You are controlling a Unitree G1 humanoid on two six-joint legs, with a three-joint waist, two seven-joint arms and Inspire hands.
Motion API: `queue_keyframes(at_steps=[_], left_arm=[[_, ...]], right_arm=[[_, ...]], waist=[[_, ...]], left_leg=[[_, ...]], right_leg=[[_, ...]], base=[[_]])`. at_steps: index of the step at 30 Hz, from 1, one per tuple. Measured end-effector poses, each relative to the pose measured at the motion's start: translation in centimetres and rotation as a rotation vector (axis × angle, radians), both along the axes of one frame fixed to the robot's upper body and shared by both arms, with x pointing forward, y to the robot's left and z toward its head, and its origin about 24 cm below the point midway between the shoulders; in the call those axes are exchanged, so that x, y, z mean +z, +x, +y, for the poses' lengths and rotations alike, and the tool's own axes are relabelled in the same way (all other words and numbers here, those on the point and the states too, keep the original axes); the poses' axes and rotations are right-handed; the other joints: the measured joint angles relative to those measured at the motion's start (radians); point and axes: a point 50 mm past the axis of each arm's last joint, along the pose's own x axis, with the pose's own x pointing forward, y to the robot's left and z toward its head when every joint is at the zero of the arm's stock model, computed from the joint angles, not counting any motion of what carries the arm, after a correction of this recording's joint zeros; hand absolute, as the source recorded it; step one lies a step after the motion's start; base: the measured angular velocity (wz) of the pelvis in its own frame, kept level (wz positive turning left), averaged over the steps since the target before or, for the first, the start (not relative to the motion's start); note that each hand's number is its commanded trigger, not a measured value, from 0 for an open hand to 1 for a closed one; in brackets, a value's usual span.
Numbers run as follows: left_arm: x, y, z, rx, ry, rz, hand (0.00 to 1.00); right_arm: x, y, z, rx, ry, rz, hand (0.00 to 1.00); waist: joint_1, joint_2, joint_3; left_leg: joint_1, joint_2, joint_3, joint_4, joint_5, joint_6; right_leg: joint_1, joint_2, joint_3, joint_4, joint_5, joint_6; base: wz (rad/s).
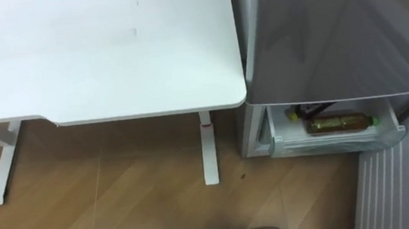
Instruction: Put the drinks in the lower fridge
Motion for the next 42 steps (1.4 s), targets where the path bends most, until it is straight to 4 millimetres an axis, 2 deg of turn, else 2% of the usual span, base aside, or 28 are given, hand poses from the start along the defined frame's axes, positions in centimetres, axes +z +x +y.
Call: queue_keyframes(at_steps=[6,13,19,24,28,30,33,38,42], left_arm=[[0.0,0.1,0.0,-0.022,0.007,0.002,0.00],[0.0,0.3,-0.1,-0.060,0.031,0.015,0.00],[0.1,1.0,-0.2,-0.063,0.026,-0.001,0.00],[0.1,1.7,-0.4,-0.068,0.017,-0.027,0.00],[0.3,2.1,-0.4,-0.075,0.009,-0.054,0.00],[0.3,1.7,-0.4,-0.074,0.004,-0.049,0.00],[0.2,1.2,-0.3,-0.067,0.005,-0.040,0.00],[0.3,0.6,0.2,-0.049,0.016,-0.026,0.00],[0.1,-0.9,0.3,-0.035,0.023,0.026,0.00]], right_arm=[[0.0,0.4,0.0,0.069,-0.021,0.007,0.00],[0.0,0.8,0.1,0.021,-0.030,-0.005,0.00],[-0.2,0.5,0.8,-0.182,0.036,-0.043,0.00],[-0.4,0.3,1.7,-0.529,0.145,-0.143,0.00],[-0.3,0.7,1.4,-0.726,0.165,-0.207,0.00],[-0.3,0.7,1.2,-0.827,0.174,-0.237,0.00],[-0.2,0.6,1.0,-0.917,0.179,-0.263,0.00],[-0.2,0.6,0.8,-0.965,0.173,-0.274,0.00],[-0.2,0.3,0.7,-1.019,0.168,-0.272,0.00]], waist=[[0.000,0.000,-0.0005],[0.001,-0.004,-0.0016],[-0.002,-0.006,-0.0017],[-0.009,-0.006,-0.0017],[-0.018,-0.001,-0.0028],[-0.028,0.003,-0.0006],[-0.031,0.007,-0.0018],[-0.032,0.011,-0.0033],[-0.031,0.013,-0.0026]], left_leg=[[0.001,0.000,-0.001,-0.004,0.000,-0.001],[-0.006,0.000,0.003,-0.006,-0.001,-0.001],[-0.001,0.000,0.005,-0.006,-0.002,-0.003],[0.002,0.000,0.006,-0.007,-0.002,-0.003],[0.005,0.001,0.006,-0.006,-0.002,-0.003],[0.013,0.001,0.004,-0.006,-0.002,-0.003],[0.020,0.001,0.004,-0.006,-0.004,-0.005],[0.020,0.001,-0.001,-0.002,-0.005,-0.004],[0.020,0.001,-0.009,0.003,-0.008,-0.004]], right_leg=[[0.001,0.000,0.006,-0.002,0.000,0.000],[-0.004,0.003,0.016,-0.017,0.000,0.000],[0.003,0.003,0.016,-0.017,0.001,-0.001],[0.007,0.003,0.019,-0.018,0.000,0.000],[0.009,0.004,0.020,-0.016,0.001,-0.001],[0.018,0.005,0.019,-0.017,0.001,-0.001],[0.024,0.005,0.020,-0.018,0.000,-0.001],[0.025,0.005,0.020,-0.017,0.000,-0.001],[0.036,0.005,0.011,-0.017,-0.001,-0.002]], base=[[0.00],[0.00],[0.00],[0.00],[0.00],[0.00],[0.00],[0.00],[0.05]])
